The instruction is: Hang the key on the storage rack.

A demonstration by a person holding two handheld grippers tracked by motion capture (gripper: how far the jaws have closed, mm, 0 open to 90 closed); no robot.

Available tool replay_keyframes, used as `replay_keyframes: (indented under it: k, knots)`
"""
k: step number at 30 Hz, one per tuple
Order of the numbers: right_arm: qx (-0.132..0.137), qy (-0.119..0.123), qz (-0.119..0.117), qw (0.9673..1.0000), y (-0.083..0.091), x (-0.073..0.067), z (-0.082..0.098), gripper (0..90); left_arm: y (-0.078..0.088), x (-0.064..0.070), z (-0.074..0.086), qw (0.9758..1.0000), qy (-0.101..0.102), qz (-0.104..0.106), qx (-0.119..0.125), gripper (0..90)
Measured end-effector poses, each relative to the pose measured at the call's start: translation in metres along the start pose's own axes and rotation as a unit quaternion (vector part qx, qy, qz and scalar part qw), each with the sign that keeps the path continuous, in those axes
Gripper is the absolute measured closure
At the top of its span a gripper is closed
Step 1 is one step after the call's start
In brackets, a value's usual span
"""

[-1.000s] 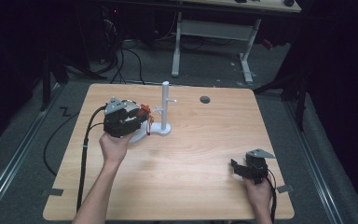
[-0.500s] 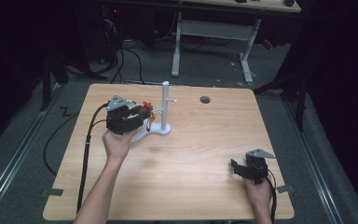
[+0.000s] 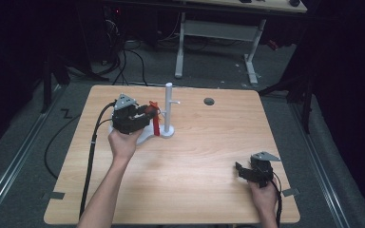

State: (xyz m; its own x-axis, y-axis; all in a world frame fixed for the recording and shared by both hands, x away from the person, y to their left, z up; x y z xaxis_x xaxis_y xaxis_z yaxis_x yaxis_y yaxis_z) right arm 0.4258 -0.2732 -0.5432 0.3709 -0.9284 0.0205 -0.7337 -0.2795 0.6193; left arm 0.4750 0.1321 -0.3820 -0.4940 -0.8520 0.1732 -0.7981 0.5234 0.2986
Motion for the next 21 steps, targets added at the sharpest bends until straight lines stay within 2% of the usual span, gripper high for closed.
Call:
replay_keyframes:
  k: [9,14,21]
  knots:
    - [0.0,0.001,0.0,1.0,0.0,0.0,0.0,30.3,-0.008,-0.009,0.004,0.9998,0.009,-0.011,-0.011,57.7]
    - [0.0,0.001,0.0,1.0,0.0,0.0,0.0,30.3,-0.015,-0.007,0.009,0.9998,0.009,-0.01,-0.018,57.8]
    - [0.0,0.001,0.0,1.0,0.0,0.0,0.0,30.3,-0.016,-0.008,0.011,0.9997,0.009,-0.013,-0.019,57.7]
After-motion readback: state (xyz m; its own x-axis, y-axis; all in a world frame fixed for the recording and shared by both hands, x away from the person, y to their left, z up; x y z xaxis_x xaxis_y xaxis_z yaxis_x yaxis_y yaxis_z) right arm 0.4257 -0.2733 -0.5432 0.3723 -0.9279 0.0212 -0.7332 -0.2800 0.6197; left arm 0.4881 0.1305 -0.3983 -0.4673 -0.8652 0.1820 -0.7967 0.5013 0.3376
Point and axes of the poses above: each handheld gripper's, and its own axes: y roughly backward along the jaws, z roughly out of its underside, x roughly to its right, the point moved 6 cm from there along -y, roughly forward along the jaws, and after that the axes turned 5 degrees about x, right-handed, at the moved point
